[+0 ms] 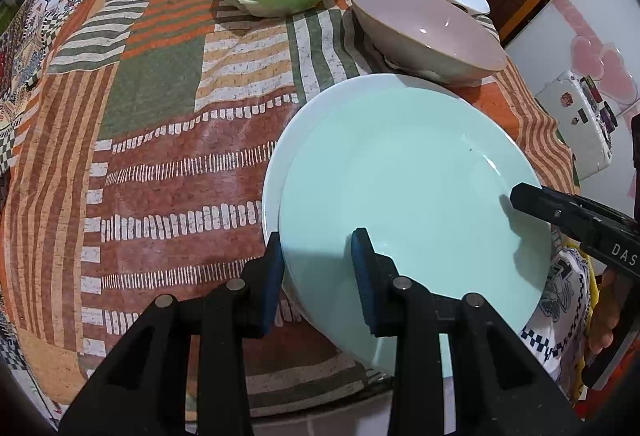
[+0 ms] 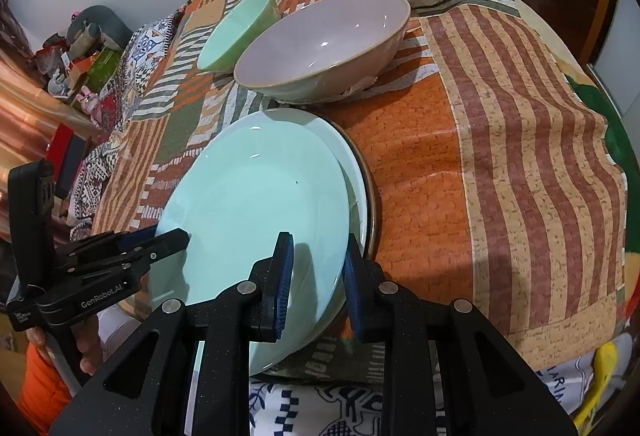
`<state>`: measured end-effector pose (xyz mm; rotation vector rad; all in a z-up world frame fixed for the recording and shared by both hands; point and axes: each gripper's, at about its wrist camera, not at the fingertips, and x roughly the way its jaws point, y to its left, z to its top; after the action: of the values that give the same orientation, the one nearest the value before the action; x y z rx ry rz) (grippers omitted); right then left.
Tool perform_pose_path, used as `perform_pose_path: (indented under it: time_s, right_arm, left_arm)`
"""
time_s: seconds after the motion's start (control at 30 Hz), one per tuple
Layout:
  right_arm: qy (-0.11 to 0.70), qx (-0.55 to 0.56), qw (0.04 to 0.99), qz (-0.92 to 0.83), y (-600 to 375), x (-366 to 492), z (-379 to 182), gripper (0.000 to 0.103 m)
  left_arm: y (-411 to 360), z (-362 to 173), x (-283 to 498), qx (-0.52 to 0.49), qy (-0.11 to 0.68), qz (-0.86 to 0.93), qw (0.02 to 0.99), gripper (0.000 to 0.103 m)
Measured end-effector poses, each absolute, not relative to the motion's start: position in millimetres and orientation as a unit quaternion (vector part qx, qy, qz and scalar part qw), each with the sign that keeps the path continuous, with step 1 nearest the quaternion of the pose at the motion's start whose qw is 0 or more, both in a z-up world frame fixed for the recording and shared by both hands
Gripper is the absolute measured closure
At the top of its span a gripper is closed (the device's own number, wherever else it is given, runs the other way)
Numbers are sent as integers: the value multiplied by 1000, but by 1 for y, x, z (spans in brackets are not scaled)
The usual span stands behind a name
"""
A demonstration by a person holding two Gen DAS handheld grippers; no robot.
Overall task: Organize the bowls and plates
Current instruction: 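Lower the mint green plate onto the white plate and open both tools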
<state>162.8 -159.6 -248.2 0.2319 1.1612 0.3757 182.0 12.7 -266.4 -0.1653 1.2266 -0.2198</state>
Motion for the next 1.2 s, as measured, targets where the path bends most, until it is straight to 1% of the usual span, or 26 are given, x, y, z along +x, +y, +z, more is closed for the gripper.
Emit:
perform_pose_path:
  time_s: [0.3, 0.47, 0.57, 0.77, 0.93, 1.03, 1.2]
  right_arm:
    - [539, 98, 817, 178, -155, 166, -251, 79]
    - [545, 66, 815, 185, -145, 165, -251, 78]
    - [539, 37, 821, 184, -140, 163, -250, 78]
    - [543, 50, 818, 183, -145, 167, -249, 78]
    - [532, 43, 829, 169, -152, 165, -239, 78]
    - [515, 40, 841, 161, -158, 162, -231, 76]
    - [498, 47, 852, 156, -170, 163, -216, 75]
  left_arm:
    - [14, -267, 185, -64, 563, -96, 819, 70]
    - [7, -272, 182, -25, 560, -77, 824, 70]
    - [7, -273, 182, -25, 558, -76, 826, 70]
    - [8, -276, 184, -28, 558, -74, 826, 69]
    - [11, -283, 188, -40, 575, -74, 814, 70]
    - [12, -278, 186, -36, 569, -69, 818, 70]
    - [11, -251, 186, -23, 541, -69, 838, 70]
